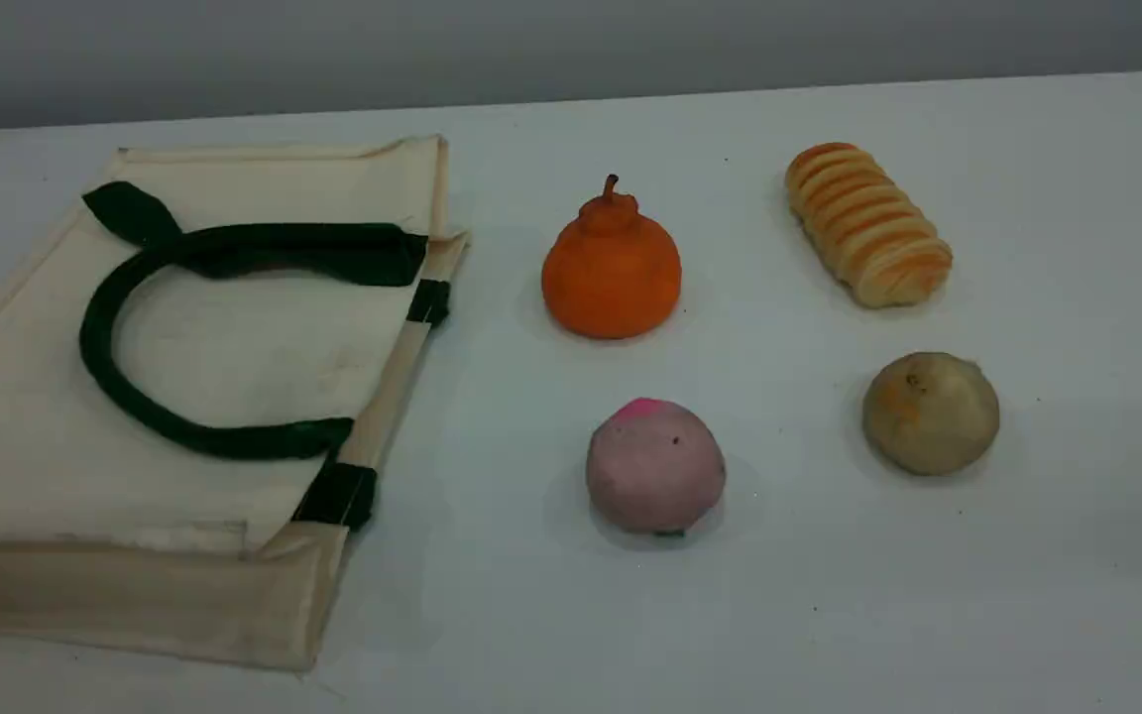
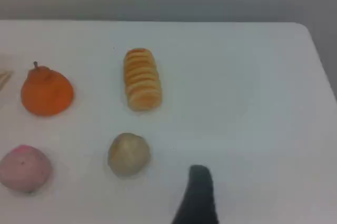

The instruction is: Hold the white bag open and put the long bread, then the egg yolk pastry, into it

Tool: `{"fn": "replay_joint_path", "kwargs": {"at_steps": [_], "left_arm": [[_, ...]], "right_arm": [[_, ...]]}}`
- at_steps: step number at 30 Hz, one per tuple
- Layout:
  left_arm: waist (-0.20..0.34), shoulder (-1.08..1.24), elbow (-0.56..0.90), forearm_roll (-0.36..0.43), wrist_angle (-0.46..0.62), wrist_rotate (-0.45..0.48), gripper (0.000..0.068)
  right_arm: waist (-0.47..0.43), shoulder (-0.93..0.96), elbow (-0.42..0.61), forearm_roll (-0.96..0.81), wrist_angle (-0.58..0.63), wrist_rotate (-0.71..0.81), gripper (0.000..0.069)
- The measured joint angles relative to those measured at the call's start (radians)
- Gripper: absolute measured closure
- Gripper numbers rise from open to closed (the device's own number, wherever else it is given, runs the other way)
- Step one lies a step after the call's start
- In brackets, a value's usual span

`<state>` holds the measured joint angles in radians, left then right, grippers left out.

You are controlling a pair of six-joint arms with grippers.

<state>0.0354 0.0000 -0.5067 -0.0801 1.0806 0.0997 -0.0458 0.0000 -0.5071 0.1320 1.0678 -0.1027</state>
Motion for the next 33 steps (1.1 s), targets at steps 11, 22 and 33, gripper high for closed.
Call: {"fn": "replay_joint_path", "kwargs": {"at_steps": [11,22,33], "left_arm": [[-0.044,0.125,-0.009,0.006,-0.018,-0.034,0.0090],[-0.058,0.429,-0.077,0.004,-0.184,-0.084,0.0090],[-0.058,0.860,-0.290,0.005,-0.203,-0.083,0.0090]], "right_arm": [[0.027,0.016,-0.001,0.022,-0.011,0.054,0.0134],[0.027,0.294,-0.092,0.096,-0.143,0.050,0.0134],[0.027,0.578,-0.196,0.208,-0.162,-0.011,0.0134]]}}
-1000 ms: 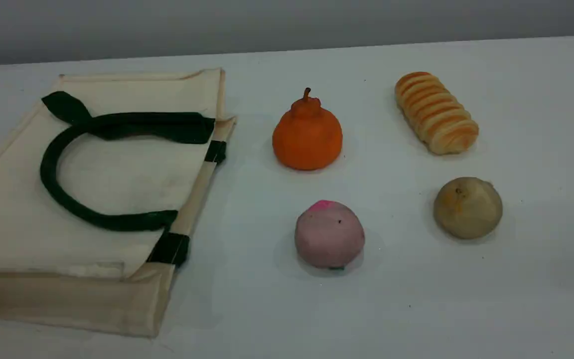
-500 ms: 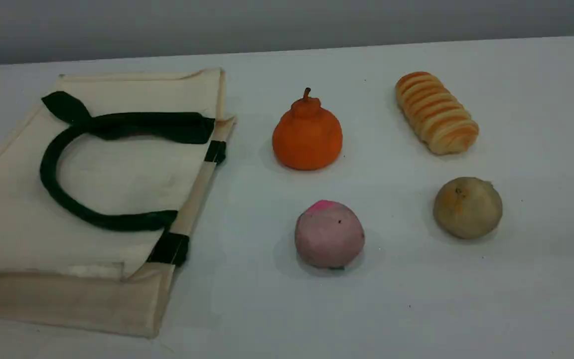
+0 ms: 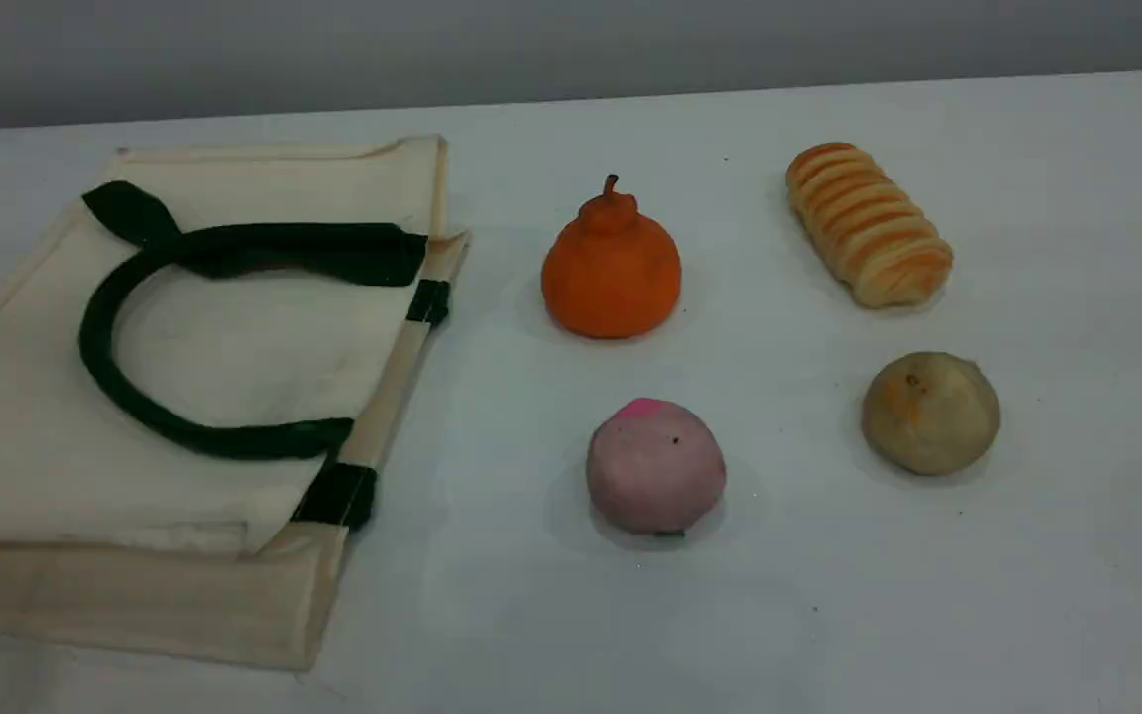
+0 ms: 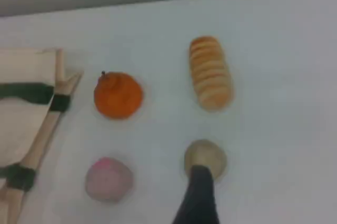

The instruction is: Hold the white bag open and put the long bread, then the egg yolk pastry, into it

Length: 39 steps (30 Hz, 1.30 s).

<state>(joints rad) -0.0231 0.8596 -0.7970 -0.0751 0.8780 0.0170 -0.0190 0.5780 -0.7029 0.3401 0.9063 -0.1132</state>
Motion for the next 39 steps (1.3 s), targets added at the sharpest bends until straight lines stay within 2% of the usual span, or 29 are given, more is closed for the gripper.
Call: {"fn": "replay_joint_path", "kwargs": {"at_steps": [8,11,17,25,39], "left_arm": [[0.000,0.290,-0.133,0.000,-0.034,0.000,0.0090],[0.000,0.381,-0.163,0.006,-0.049,0.001,0.0090],[0.000,0.536,-0.165,0.006,-0.112,0.001,0.0090],[0.000,0.722,-0.165,0.006,-0.228,0.001,0.0090],[0.000,0.961,-0.186,-0.006,-0.349,-0.010,0.0090]], "right_arm": [[0.000,0.110,-0.005,0.002,-0.026,0.003,0.0134],[0.000,0.116,-0.005,0.051,-0.027,-0.001,0.0134],[0.000,0.132,-0.005,0.083,-0.089,-0.043,0.0134],[0.000,0.156,-0.005,0.078,-0.111,-0.050,0.0134],[0.000,0.156,-0.005,0.079,-0.102,-0.053,0.0134]]}}
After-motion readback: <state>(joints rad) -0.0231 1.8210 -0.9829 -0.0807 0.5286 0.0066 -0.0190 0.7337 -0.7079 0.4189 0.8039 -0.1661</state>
